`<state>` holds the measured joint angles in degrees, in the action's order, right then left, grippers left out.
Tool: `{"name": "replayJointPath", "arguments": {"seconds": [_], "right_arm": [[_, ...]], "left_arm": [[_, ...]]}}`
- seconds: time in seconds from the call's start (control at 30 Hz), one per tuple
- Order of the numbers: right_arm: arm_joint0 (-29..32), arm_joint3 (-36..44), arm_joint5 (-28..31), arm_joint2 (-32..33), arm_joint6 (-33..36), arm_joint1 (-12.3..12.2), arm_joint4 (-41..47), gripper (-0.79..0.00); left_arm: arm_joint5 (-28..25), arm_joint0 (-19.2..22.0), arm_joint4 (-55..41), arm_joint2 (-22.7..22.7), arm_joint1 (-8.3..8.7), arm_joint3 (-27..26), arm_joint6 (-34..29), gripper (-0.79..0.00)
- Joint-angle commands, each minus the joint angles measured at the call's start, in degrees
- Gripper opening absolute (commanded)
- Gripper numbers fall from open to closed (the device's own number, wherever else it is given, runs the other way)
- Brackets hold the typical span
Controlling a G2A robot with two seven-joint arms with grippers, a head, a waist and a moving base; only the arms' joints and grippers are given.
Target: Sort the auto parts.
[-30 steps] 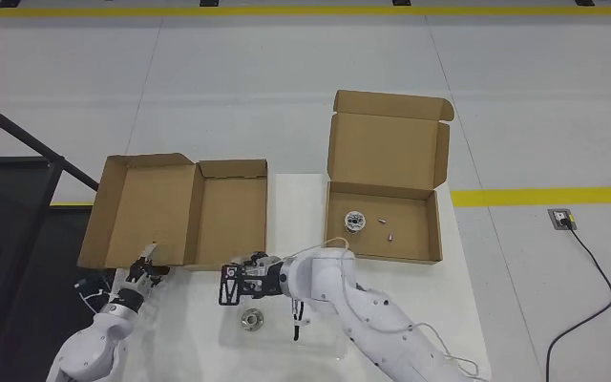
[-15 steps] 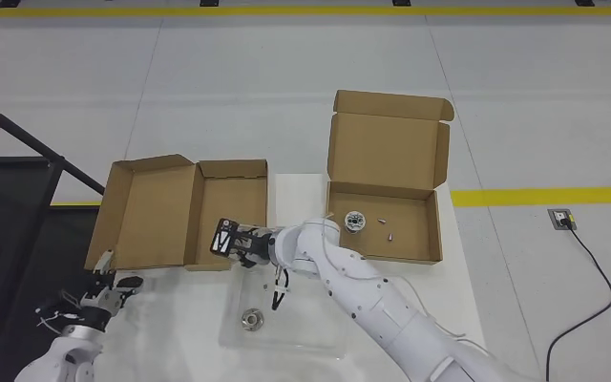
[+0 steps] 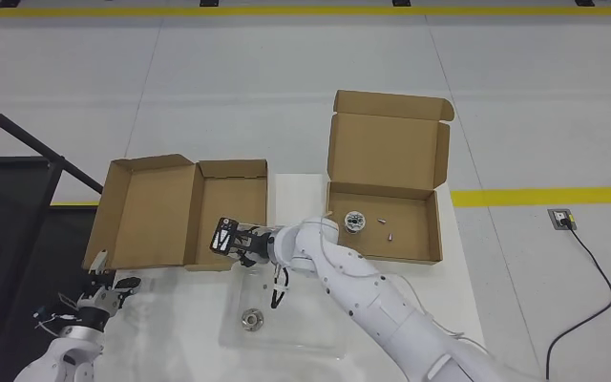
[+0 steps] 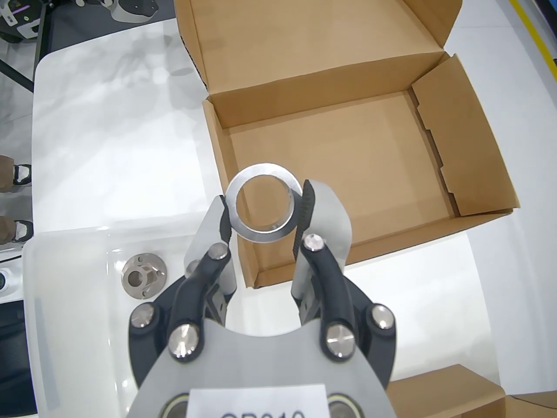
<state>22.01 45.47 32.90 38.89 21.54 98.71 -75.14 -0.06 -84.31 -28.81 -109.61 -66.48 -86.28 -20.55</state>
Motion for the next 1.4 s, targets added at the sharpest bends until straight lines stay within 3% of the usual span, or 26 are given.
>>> {"name": "replayJointPath", "arguments": {"seconds": [0.0, 0.2, 0.43, 0.7, 1.07, 1.37], "right_arm": [[-0.5, -1.5, -0.5, 0.5, 1.6, 0.4, 1.8, -0.785], [-4.4, -9.8, 1.0, 0.1, 2.2, 2.8, 6.0, -0.785], [-8.0, -19.5, 2.3, -1.0, -1.8, 5.5, 6.7, -0.785], [-9.4, -23.2, 4.3, -2.1, -9.4, 6.9, 3.8, -0.785], [-7.5, -20.3, 9.5, -3.9, -28.2, 4.3, -8.5, -0.785], [-0.7, -7.1, 7.6, -2.9, -37.8, -0.8, -19.6, -0.785]], "left_arm": [[0.9, -0.2, -0.3, 0.6, -0.07, -1.1, -0.3, 0.000], [4.9, -0.6, -3.4, 0.9, -0.24, -3.3, 0.9, 0.000], [5.4, -1.6, -3.6, 0.6, -0.24, -4.9, 1.5, 0.000], [5.5, -1.4, -4.0, 0.6, -0.27, -4.9, 2.6, 0.000], [5.9, -0.3, -5.6, -0.9, -0.01, -3.0, 2.0, 0.000], [6.6, 1.3, -6.3, -1.6, 0.29, -1.0, 1.1, 0.000]]}}
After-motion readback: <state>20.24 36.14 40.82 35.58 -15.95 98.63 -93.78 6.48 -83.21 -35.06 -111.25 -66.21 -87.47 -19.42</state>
